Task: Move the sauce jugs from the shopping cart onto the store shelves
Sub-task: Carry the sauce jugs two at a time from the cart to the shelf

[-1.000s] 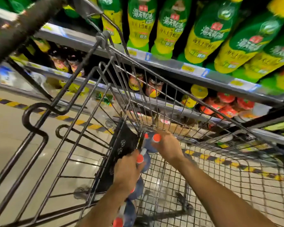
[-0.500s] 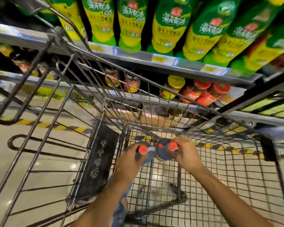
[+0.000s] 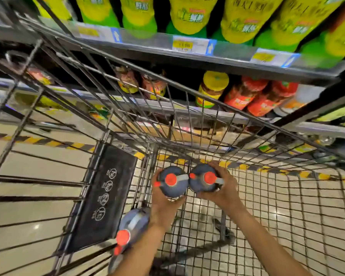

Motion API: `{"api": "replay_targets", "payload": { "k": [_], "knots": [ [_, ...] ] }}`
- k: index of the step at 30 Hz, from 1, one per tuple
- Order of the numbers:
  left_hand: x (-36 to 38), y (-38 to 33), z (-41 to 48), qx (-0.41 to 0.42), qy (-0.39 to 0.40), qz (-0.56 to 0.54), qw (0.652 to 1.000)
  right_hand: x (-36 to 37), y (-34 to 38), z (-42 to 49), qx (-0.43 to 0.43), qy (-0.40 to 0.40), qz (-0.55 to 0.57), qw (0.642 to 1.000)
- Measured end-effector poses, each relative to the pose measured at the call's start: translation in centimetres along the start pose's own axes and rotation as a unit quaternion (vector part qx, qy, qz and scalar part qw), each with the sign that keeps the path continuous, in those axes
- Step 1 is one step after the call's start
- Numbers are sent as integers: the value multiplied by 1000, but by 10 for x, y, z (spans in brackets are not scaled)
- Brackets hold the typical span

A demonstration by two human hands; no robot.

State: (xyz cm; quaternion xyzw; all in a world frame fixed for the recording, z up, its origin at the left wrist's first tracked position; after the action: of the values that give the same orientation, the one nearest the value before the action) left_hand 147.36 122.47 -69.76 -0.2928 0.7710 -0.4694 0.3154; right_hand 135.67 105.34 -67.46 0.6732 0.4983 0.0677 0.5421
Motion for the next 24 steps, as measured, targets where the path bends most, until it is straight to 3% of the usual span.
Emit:
{"api": "replay_targets", "payload": {
  "k": [3,5,8,11,13,15,18,24],
  "knots": [
    [-1,2,10,3,-23,70,997,9,-17,5,6,38,43,998],
    [2,8,14,-39,-55,0,998,13,-22,7,-7,44,47,998],
    [7,10,22,-48,-39,-68,996,13,-13,2,-47,10,47,998],
    [2,8,28,-56,-55,37,996,13,-1,3,-61,-12,71,996],
    [2,-7,26,-35,-12,71,997,9,-4,3,-45,-15,94,994],
    [-2,-11,27,-50,-58,-10,997,3,-5,-5,-32,-13,119,992],
    [-3,-33,18,-65,-50,-49,995,-12,3,-22,-20,-24,136,990],
    [-11,-85,-12,-75,25,-112,991,-47,55,-67,5,16,215,977]
  ]
}}
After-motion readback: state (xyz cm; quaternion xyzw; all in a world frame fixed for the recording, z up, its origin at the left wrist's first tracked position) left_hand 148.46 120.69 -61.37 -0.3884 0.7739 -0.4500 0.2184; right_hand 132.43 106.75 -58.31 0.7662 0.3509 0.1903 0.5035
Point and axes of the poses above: each hand's wrist, its own z-axis towards the middle knuckle, its own x-axis out of the palm, y = z × x, the point moved 7 cm from there along z, towards the middle knuckle, and after that the axes turned 2 degrees about x, right-handed, at the moved point
